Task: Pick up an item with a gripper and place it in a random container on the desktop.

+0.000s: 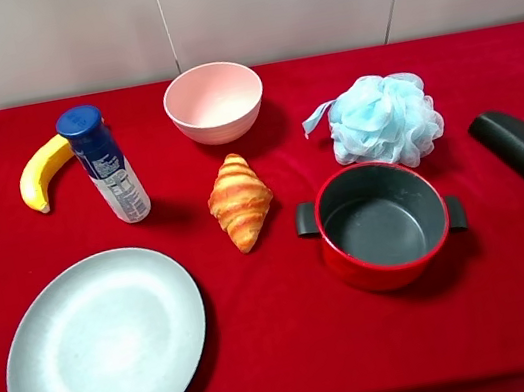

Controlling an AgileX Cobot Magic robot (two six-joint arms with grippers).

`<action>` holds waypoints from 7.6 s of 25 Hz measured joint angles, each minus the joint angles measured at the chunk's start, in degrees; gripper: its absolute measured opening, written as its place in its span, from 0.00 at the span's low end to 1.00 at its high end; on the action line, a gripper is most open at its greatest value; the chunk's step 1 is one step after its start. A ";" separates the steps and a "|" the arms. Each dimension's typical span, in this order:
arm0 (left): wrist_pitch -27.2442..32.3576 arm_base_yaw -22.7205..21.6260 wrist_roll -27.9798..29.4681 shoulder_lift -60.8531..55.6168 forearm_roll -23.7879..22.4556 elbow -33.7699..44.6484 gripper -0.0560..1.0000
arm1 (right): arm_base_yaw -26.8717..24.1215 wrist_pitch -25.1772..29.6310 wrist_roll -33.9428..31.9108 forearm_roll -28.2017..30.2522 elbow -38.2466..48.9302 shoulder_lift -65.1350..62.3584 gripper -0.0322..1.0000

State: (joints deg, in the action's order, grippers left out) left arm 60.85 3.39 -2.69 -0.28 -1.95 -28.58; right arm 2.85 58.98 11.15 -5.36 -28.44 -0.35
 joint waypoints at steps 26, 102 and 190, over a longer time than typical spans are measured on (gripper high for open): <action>0.00 0.00 0.00 0.00 0.00 0.00 0.99 | 0.00 0.00 -0.01 0.00 0.00 0.00 0.70; 0.00 0.00 0.00 0.00 0.00 0.00 0.99 | 0.00 -4.87 3.44 -9.56 -23.86 56.49 0.70; 0.00 0.00 0.00 0.00 0.00 0.00 0.99 | 8.17 -23.58 4.94 -11.08 -39.73 120.45 0.47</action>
State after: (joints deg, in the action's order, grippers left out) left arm 60.85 3.39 -2.69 -0.28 -1.95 -28.58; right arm 11.02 35.40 16.09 -16.44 -68.17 120.10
